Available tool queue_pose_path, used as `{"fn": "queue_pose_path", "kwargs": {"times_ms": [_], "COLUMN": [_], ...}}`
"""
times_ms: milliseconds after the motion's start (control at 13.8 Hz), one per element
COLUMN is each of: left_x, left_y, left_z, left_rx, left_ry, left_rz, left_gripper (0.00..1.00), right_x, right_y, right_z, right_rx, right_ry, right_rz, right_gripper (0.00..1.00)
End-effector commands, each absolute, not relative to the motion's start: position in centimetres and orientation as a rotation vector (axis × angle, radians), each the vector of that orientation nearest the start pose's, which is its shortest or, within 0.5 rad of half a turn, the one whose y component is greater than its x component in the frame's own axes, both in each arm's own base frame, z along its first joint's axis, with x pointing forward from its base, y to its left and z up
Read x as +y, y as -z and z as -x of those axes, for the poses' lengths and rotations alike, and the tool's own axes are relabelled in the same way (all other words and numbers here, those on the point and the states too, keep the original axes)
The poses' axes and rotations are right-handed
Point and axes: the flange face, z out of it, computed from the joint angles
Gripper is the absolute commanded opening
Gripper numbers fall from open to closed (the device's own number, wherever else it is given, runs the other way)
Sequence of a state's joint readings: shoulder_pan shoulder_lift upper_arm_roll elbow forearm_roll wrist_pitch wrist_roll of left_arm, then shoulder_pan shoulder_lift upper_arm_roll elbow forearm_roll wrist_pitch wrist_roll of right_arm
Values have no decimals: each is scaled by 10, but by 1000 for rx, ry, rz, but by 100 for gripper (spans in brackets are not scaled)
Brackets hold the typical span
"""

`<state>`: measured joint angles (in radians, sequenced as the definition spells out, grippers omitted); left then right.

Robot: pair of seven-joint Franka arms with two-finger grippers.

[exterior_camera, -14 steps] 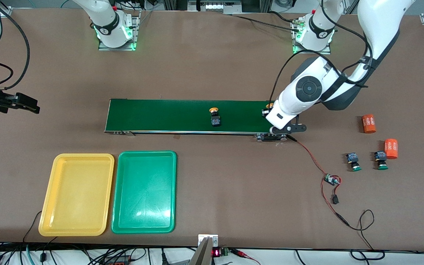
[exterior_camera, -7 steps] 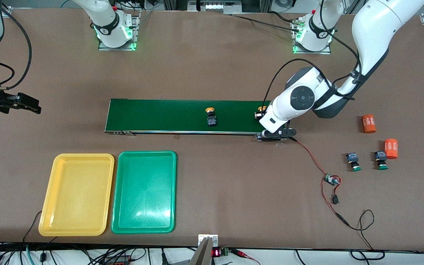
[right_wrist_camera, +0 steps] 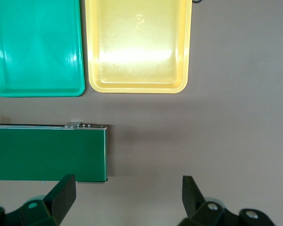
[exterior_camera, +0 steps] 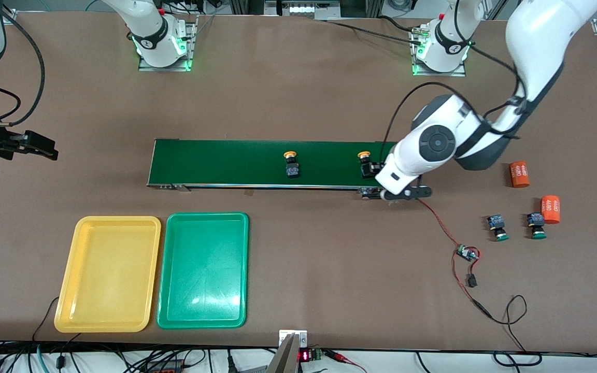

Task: Sort buttons by color to trays
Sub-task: 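Move the left gripper back to the orange cylinders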

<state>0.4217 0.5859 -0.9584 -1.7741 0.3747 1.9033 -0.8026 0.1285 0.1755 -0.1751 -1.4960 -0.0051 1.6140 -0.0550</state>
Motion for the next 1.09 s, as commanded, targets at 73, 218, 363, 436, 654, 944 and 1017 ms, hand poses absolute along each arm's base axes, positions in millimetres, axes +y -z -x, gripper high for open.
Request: {"fn": "queue_pose_path", "kwargs": {"times_ms": [73, 218, 363, 436, 654, 944, 1017], "left_x": [-175, -104, -45, -27, 16, 89, 110], "left_y": [-404, -407, -402, -397, -375, -318, -301], "left_z": [-616, -634, -644, -644, -634, -598, -589], "left_rx": [-188, -94, -50, -9, 174, 281, 310], "left_ry": [-347, -350, -331, -341, -408, -362, -347], "left_rz": [3049, 3091, 3111, 3093, 2998, 2947, 2940], "left_gripper": [100, 100, 100, 100, 100, 100, 100], "right_x": [-17, -17, -16, -17, -18, -25, -25], "right_y": [-554, -548, -547, -546, -534, -527, -524], "right_z": [-608, -610, -610, -610, -616, -613, -613], "right_rx": [-21, -21, -18, -16, -9, 8, 8], "right_ry": [-118, -135, -138, -143, -159, -198, -206], "right_rz": [3159, 3158, 3158, 3157, 3158, 3158, 3158], "right_gripper": [100, 100, 100, 100, 100, 100, 100]}}
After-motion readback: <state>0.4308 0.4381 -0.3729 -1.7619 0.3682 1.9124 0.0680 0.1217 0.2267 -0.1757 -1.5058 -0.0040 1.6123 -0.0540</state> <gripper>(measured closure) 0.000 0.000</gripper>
